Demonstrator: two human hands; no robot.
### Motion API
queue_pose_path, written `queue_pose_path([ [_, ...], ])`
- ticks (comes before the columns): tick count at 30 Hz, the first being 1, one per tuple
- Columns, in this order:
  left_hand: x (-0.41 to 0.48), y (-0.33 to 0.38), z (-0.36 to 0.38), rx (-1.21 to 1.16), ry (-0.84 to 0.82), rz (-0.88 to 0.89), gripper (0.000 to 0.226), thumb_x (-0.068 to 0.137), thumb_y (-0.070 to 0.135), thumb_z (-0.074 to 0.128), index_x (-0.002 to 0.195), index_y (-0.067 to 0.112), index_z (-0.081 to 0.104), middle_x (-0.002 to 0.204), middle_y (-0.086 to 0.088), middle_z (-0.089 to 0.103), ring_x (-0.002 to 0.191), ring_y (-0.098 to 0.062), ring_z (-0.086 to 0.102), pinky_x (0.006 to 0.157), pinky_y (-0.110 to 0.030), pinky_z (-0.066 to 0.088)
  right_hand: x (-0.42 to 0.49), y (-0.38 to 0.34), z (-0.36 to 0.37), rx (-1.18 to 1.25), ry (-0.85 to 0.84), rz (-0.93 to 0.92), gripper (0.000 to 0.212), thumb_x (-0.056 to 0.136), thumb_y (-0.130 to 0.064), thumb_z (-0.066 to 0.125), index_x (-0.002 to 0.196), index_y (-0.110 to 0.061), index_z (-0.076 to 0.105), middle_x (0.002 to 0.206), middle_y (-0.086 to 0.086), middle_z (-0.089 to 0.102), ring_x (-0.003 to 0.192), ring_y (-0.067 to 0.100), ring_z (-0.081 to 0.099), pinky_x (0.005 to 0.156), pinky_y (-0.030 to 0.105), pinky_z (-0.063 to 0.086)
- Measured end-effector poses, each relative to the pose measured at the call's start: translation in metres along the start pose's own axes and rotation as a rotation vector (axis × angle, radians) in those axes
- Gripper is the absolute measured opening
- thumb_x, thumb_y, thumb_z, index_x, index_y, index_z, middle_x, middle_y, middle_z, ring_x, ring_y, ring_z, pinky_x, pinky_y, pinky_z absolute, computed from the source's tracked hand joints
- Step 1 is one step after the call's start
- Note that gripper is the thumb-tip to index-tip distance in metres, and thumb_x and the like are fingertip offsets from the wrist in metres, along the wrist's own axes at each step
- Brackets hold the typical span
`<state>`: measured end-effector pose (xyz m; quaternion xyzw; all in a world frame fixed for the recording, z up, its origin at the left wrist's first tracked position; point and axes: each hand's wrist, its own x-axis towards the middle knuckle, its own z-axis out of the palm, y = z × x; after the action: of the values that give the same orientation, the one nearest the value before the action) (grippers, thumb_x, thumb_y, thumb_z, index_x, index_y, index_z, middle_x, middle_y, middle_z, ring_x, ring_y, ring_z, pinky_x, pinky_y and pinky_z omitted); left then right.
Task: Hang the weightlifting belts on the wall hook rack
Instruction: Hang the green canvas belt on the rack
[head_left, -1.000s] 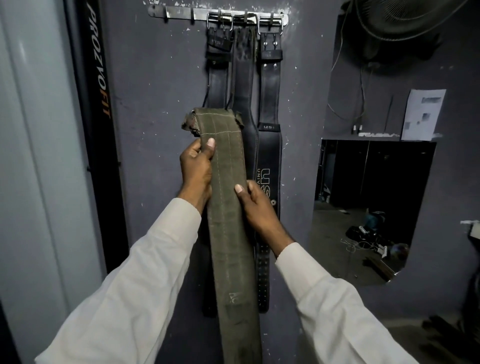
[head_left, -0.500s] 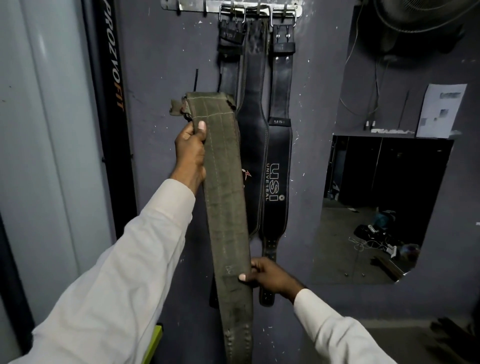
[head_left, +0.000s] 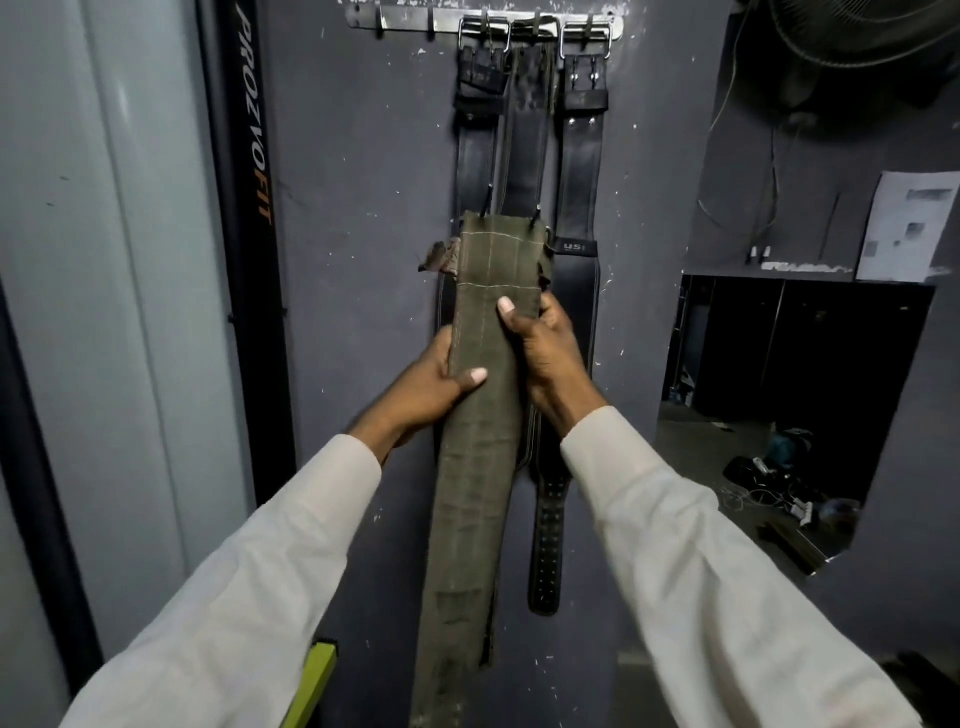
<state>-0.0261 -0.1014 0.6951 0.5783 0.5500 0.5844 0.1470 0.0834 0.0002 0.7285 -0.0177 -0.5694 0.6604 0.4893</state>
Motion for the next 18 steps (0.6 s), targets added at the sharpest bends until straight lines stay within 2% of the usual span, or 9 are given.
queue_pose_path([
  [2,-0.008,-0.006,-0.001,0.122,0.105,0.000,0.044,0.094,0.014,0.064,0.133,0.026,0.047,0.129,0.004,0.064,0.119,-0.012,0.062,0.106,-0.043,0.050,-0.005,0.005,0.005,0.031,-0.001,0.006,0.023,0.092,0.001,0.061,0.112,-0.010,0.062,0.105,0.011,0.071,0.090,0.021,0.070,0.081,0.036,0.060],
  [4,-0.014,-0.011,-0.002,0.140,0.171,0.012,0.037,0.093,0.020,0.065,0.128,0.027,0.053,0.125,0.005,0.067,0.115,-0.011,0.065,0.105,-0.043,0.051,-0.008,0.006,0.010,0.057,0.001,0.002,0.020,0.093,0.002,0.061,0.106,-0.012,0.062,0.099,0.008,0.071,0.084,0.017,0.071,0.079,0.036,0.060],
  [6,-0.023,-0.016,-0.005,0.062,0.095,-0.018,0.038,0.095,0.021,0.064,0.131,0.019,0.053,0.126,0.001,0.068,0.116,-0.015,0.066,0.100,-0.040,0.054,-0.008,0.003,0.013,0.062,0.001,-0.001,0.019,0.093,0.001,0.060,0.106,-0.012,0.061,0.096,0.007,0.071,0.079,0.013,0.072,0.074,0.032,0.061],
  [8,-0.032,-0.023,-0.006,-0.008,0.019,-0.050,0.037,0.097,0.013,0.060,0.133,0.011,0.051,0.124,-0.005,0.069,0.111,-0.019,0.069,0.092,-0.035,0.058,-0.008,-0.002,0.014,0.041,0.002,-0.008,0.019,0.094,0.001,0.059,0.107,-0.012,0.061,0.095,0.006,0.071,0.077,0.011,0.072,0.069,0.029,0.061],
  [10,-0.040,-0.027,-0.005,-0.038,0.039,-0.045,0.035,0.097,0.006,0.058,0.132,0.006,0.052,0.117,-0.007,0.070,0.101,-0.015,0.070,0.085,-0.028,0.059,-0.011,-0.003,0.017,0.030,-0.008,-0.008,0.019,0.094,0.001,0.059,0.107,-0.013,0.061,0.096,0.006,0.071,0.077,0.011,0.071,0.070,0.029,0.061],
  [13,-0.053,-0.037,-0.005,-0.019,0.013,-0.097,0.037,0.095,0.004,0.061,0.131,0.005,0.054,0.115,-0.007,0.071,0.100,-0.013,0.071,0.083,-0.024,0.059,-0.016,-0.001,0.021,0.019,-0.020,0.000,0.020,0.094,0.001,0.059,0.108,-0.013,0.061,0.096,0.005,0.071,0.079,0.011,0.070,0.072,0.029,0.061],
  [14,-0.059,-0.044,-0.005,-0.007,-0.020,-0.133,0.035,0.094,0.003,0.062,0.129,0.004,0.055,0.111,-0.005,0.073,0.097,-0.010,0.071,0.079,-0.021,0.058,-0.016,-0.002,0.021,0.019,-0.016,0.001,0.020,0.094,0.001,0.059,0.109,-0.013,0.060,0.096,0.004,0.071,0.078,0.010,0.070,0.071,0.028,0.061],
  [16,-0.071,-0.058,-0.005,0.036,-0.057,-0.193,0.027,0.094,0.004,0.062,0.121,0.001,0.059,0.088,0.008,0.075,0.078,0.000,0.070,0.065,-0.016,0.053,-0.015,-0.005,0.021,0.013,-0.006,0.003,0.023,0.094,0.001,0.059,0.114,-0.011,0.059,0.096,0.003,0.071,0.078,0.009,0.070,0.070,0.026,0.060],
  [18,-0.080,-0.069,-0.003,0.092,-0.034,-0.219,0.010,0.096,0.013,0.063,0.104,0.009,0.065,0.066,0.013,0.069,0.061,0.003,0.063,0.058,-0.020,0.050,-0.015,-0.006,0.021,0.003,-0.003,0.011,0.025,0.094,0.000,0.059,0.118,-0.010,0.059,0.098,0.003,0.070,0.081,0.010,0.069,0.071,0.026,0.060],
])
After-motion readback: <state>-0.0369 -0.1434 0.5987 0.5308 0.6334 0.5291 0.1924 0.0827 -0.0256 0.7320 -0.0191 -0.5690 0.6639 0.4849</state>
